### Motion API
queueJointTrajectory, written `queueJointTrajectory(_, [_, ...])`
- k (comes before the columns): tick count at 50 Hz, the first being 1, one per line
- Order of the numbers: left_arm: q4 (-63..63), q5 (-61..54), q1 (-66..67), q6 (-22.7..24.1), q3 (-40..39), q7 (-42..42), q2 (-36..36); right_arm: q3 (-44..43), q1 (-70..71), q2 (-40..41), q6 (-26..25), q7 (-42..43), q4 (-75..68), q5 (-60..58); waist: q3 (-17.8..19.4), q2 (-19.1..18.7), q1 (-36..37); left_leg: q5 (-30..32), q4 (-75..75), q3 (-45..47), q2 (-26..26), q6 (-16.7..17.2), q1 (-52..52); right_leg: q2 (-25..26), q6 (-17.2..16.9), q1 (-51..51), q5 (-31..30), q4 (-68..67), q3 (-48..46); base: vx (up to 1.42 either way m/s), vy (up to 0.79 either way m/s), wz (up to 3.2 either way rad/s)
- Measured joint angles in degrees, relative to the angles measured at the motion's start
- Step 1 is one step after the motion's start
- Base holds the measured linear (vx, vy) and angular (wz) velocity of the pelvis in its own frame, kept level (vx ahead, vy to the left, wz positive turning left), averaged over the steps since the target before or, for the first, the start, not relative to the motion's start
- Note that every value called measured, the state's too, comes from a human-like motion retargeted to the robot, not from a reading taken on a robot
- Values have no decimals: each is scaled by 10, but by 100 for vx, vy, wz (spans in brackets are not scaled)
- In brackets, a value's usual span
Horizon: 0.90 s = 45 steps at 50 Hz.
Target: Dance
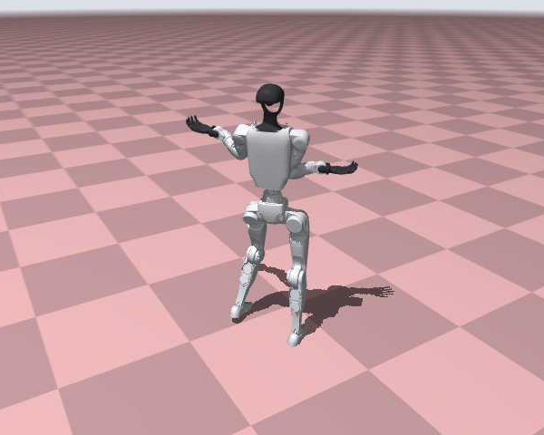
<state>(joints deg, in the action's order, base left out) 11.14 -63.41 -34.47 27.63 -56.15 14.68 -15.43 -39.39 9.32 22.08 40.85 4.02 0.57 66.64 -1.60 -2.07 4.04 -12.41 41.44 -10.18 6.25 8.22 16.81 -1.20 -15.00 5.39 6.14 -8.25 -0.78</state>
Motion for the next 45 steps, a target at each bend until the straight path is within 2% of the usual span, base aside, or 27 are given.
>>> queueJointTrajectory(4, [-47, 46, 71, -71, 56, -40, -51, -36, 57, -33, 47, 36, 86, 37, -12, 5, -4, -8, -82, 26, -20, -22, -43, -21, 0, -22, 0, -30, 0, 10, 12, -21])
queueJointTrajectory(5, [-63, 71, 98, -93, 59, -47, -48, -41, 76, -50, 56, 57, 102, 33, -13, 9, -4, -6, -114, 39, -24, -29, -65, -26, 1, -25, 1, -43, -1, 27, 11, -33])
queueJointTrajectory(7, [-114, 109, 163, -97, 58, -30, -2, -42, 122, -118, 51, 121, 115, 29, -3, 21, 3, 9, -178, 65, -38, -39, -116, -34, 5, -31, 3, -76, 14, 25, 8, -51])
queueJointTrajectory(11, [-194, 119, 248, 2, 77, 19, 161, -27, 209, -293, -11, 155, 113, 14, 5, 39, 35, 43, -273, 109, -64, -47, -173, -44, 5, -60, 16, -137, 47, 6, 5, -65])
queueJointTrajectory(15, [-187, 13, 267, 116, 94, -10, 324, -2, 268, -459, -49, 156, 64, 2, 20, 47, 93, 61, -326, 143, -80, -63, -214, -23, 0, -91, 27, -210, 83, 6, -12, -46])
queueJointTrajectory(17, [-148, -36, 262, 162, 99, 1, 360, 0, 283, -531, -52, 165, 30, 4, 35, 60, 132, 56, -336, 137, -94, -58, -225, -16, 0, -113, 35, -253, 100, -3, -22, -39])
queueJointTrajectory(19, [-110, -45, 254, 190, 109, 27, 366, -13, 289, -592, -54, 166, 0, 8, 59, 83, 159, 40, -336, 102, -123, -52, -229, -23, 0, -137, 47, -300, 104, -11, -26, 27])
queueJointTrajectory(21, [-102, -34, 251, 193, 140, 41, 355, -37, 283, -635, -60, 158, -21, 9, 87, 110, 165, 28, -334, 70, -156, -60, -233, -48, 0, -153, 62, -340, 88, -7, -17, 100])
queueJointTrajectory(23, [-129, -23, 247, 188, 166, 31, 332, -58, 266, -647, -68, 148, -30, 6, 97, 118, 158, 25, -337, 69, -164, -73, -241, -61, 0, -151, 67, -346, 72, 9, -8, 75])
queueJointTrajectory(25, [-163, -9, 225, 180, 165, 23, 309, -72, 243, -626, -74, 134, -27, -1, 81, 105, 148, 28, -338, 78, -147, -77, -244, -51, 0, -132, 55, -315, 68, 20, -5, -9])
queueJointTrajectory(27, [-195, -5, 185, 179, 146, 44, 274, -73, 222, -572, -73, 120, -12, -3, 57, 81, 140, 34, -332, 102, -115, -74, -235, -31, 0, -105, 33, -260, 84, 20, 1, -81])
queueJointTrajectory(30, [-237, -8, 135, 196, 117, 90, 176, -59, 203, -462, -61, 99, 14, 12, 30, 53, 94, 38, -310, 137, -85, -79, -219, -27, 0, -68, 6, -177, 94, 15, 9, -45])
queueJointTrajectory(36, [-230, 38, 21, 122, 104, 124, -28, -67, 157, -246, -37, 44, 35, 67, -17, 29, -14, 23, -196, 117, -65, -57, -131, -53, 11, -32, -16, -60, 59, 3, 20, 33])
queueJointTrajectory(39, [-211, 53, -35, 102, 131, 128, -73, -95, 140, -160, -27, 18, 48, 100, -22, 5, -32, 7, -105, 93, -52, -43, -80, -51, 17, -11, -21, -23, 42, 0, 26, 17])
queueJointTrajectory(45, [-193, 57, -88, 119, 162, 186, -127, -125, 117, -33, 23, 30, 65, 123, -49, -30, -73, -16, 42, 35, -43, -23, 30, -39, 19, -24, -18, 10, 15, -10, 12, 23])
